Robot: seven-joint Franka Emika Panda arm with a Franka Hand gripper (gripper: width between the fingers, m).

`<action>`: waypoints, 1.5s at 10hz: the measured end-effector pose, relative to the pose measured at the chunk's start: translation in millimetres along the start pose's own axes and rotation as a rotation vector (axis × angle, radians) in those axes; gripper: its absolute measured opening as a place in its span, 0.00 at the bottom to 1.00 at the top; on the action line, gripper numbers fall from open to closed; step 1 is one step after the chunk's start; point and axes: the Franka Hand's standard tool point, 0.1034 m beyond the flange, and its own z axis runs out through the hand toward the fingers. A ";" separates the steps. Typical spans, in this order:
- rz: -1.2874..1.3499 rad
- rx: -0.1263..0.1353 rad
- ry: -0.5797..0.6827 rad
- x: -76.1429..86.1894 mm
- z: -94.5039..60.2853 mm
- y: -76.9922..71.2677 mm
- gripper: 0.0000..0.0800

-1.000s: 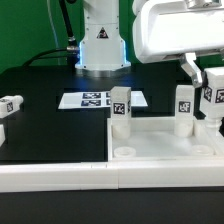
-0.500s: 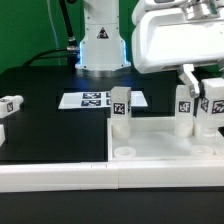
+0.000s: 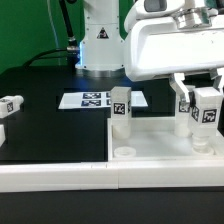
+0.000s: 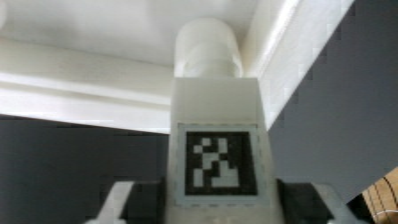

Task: Assemble square table

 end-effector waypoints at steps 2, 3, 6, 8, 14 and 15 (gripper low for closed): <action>-0.003 0.003 0.005 3.4 2.8 -3.3 0.36; -0.002 0.000 0.009 3.8 3.9 -1.7 0.36; -0.001 0.001 -0.004 -3.9 9.4 -1.9 0.36; -0.002 -0.002 0.011 -4.2 11.5 -1.9 0.36; -0.004 -0.013 0.058 -2.4 13.1 -1.3 0.36; -0.004 -0.013 0.058 -2.4 13.1 -1.3 0.60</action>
Offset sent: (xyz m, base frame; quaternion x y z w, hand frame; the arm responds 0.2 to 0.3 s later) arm 0.0029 -0.0035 -0.0115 -0.0107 0.0020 -0.0028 0.9999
